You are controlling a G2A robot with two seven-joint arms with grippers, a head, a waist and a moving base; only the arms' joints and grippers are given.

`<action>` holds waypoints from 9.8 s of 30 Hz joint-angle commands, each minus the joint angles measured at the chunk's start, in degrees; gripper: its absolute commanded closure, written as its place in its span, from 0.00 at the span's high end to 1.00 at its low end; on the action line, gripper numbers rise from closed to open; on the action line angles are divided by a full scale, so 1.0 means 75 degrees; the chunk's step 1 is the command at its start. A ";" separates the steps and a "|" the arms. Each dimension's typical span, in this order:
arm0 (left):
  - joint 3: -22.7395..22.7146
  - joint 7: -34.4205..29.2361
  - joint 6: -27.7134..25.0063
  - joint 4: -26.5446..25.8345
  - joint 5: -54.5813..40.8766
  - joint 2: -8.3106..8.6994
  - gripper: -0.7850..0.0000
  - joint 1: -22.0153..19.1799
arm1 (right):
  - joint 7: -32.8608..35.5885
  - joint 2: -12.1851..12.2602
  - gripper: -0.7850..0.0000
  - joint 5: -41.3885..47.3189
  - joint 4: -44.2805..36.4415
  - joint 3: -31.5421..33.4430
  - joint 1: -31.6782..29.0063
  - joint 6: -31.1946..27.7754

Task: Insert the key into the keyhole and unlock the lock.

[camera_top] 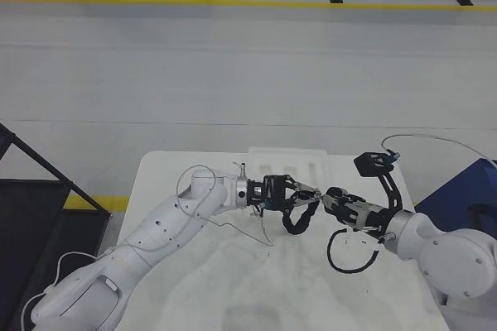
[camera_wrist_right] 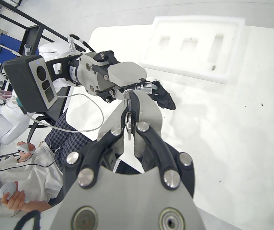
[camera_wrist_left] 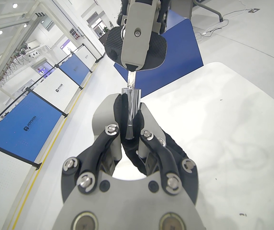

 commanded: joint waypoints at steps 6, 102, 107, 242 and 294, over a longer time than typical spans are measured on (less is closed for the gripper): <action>-0.0044 -0.0025 -0.0043 -0.0029 0.0071 -0.0022 0.00 0.0029 | 0.0031 -0.0004 0.00 -0.0012 0.0083 -0.0137 0.0105 -0.0009; 0.0319 -0.4104 -0.2798 0.0482 -0.4855 0.0186 0.00 -0.1007 | 0.0832 0.0355 1.00 -0.3229 0.0221 -0.1558 0.1215 -0.7597; 0.0318 -0.3913 -0.2798 0.0423 -0.4546 0.0163 0.00 -0.1005 | 0.0880 0.0364 1.00 -0.3122 0.0369 -0.1630 0.1338 -0.7643; -0.0154 -0.1332 -0.2798 -0.0288 -0.2990 0.0464 0.00 -0.0509 | -0.3684 0.0219 0.00 -0.1742 0.3278 -0.0779 0.0180 -0.8763; 0.1360 -0.2306 -0.2798 0.0950 -0.2912 0.1081 1.00 -0.0768 | -0.2475 0.0498 1.00 -0.0762 0.2954 0.0055 -0.0082 -0.8896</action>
